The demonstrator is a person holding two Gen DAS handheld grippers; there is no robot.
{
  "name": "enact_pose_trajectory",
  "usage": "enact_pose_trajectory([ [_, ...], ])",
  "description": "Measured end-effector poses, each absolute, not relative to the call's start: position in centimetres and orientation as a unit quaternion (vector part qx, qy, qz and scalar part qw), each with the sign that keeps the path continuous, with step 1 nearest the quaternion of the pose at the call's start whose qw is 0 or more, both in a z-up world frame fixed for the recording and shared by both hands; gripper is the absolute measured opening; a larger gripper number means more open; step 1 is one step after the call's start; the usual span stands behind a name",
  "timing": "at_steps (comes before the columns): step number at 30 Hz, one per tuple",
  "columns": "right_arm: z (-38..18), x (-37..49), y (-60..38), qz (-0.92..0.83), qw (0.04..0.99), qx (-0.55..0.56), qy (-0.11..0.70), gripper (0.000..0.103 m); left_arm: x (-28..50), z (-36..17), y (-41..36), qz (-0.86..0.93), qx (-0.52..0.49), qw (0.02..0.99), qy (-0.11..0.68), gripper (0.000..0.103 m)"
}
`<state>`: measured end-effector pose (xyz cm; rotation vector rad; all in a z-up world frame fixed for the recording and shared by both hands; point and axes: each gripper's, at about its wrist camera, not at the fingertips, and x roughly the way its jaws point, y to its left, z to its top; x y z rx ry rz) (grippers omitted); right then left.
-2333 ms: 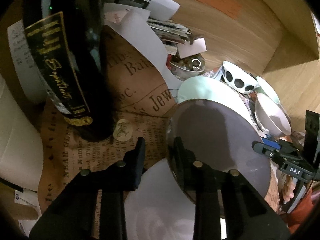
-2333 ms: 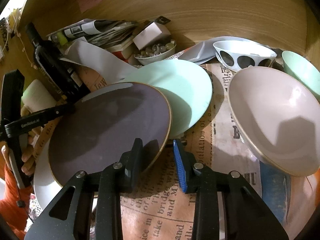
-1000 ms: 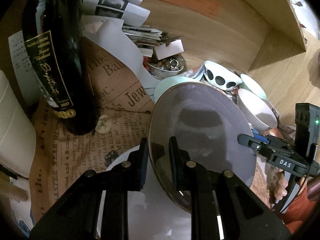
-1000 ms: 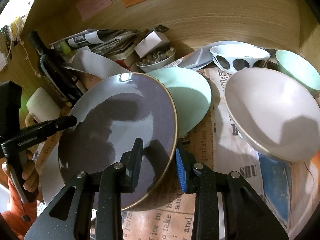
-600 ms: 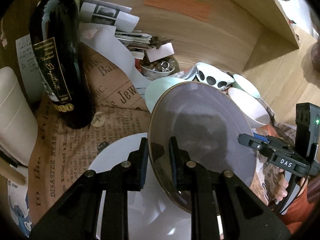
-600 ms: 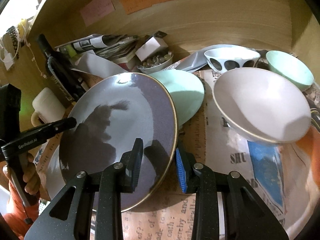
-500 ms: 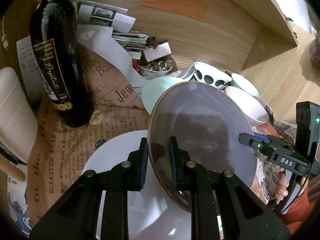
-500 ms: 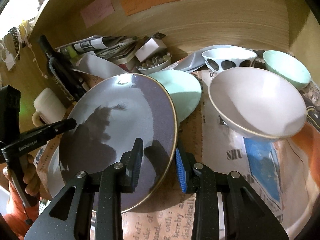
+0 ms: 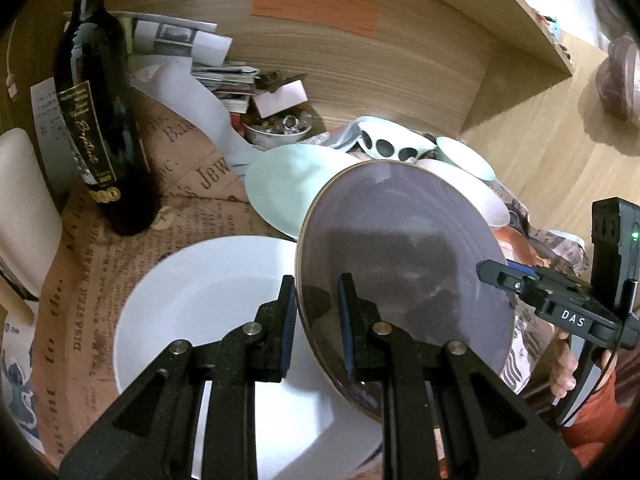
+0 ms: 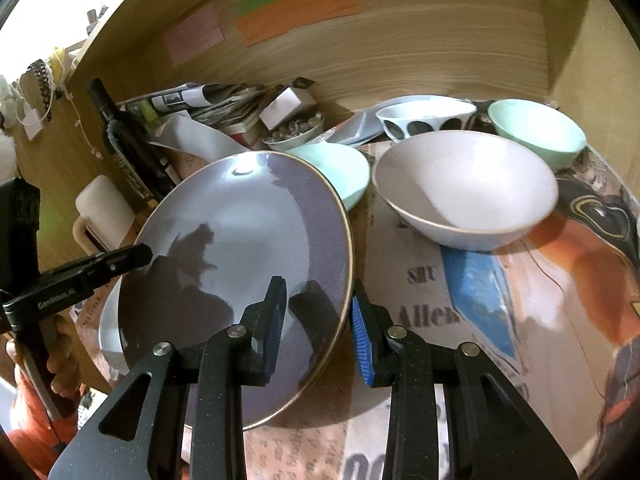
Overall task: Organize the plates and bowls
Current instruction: 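Lift the dark brown plate off the white plate with the left gripper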
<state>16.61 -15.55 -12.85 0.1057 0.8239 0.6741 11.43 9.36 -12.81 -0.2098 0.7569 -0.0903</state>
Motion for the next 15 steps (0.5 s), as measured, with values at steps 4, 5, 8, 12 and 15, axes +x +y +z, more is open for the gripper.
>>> enact_pose_trajectory([
  [4, -13.0, 16.1, -16.8, 0.315, 0.862, 0.057, 0.393, 0.029, 11.1, -13.0, 8.2, -0.049, -0.099, 0.922, 0.371, 0.019],
  [5, -13.0, 16.0, -17.0, 0.313, 0.862, 0.058, 0.394, 0.029, 11.0, -13.1, 7.8, -0.051, -0.099, 0.921, 0.373, 0.019],
  [8, -13.1, 15.6, -17.8, 0.310, 0.864, 0.060, 0.393, 0.028, 10.9, -13.4, 7.0, -0.053, -0.095, 0.920, 0.376, 0.019],
  [12, -13.3, 15.1, -18.6, 0.302, 0.866, 0.059, 0.394, 0.029, 10.8, -13.9, 6.2, -0.060, -0.099, 0.918, 0.380, 0.019],
  [15, -13.5, 14.9, -19.4, 0.296, 0.867, 0.060, 0.397, 0.029, 10.7, -14.2, 5.4, -0.065, -0.101, 0.916, 0.383, 0.018],
])
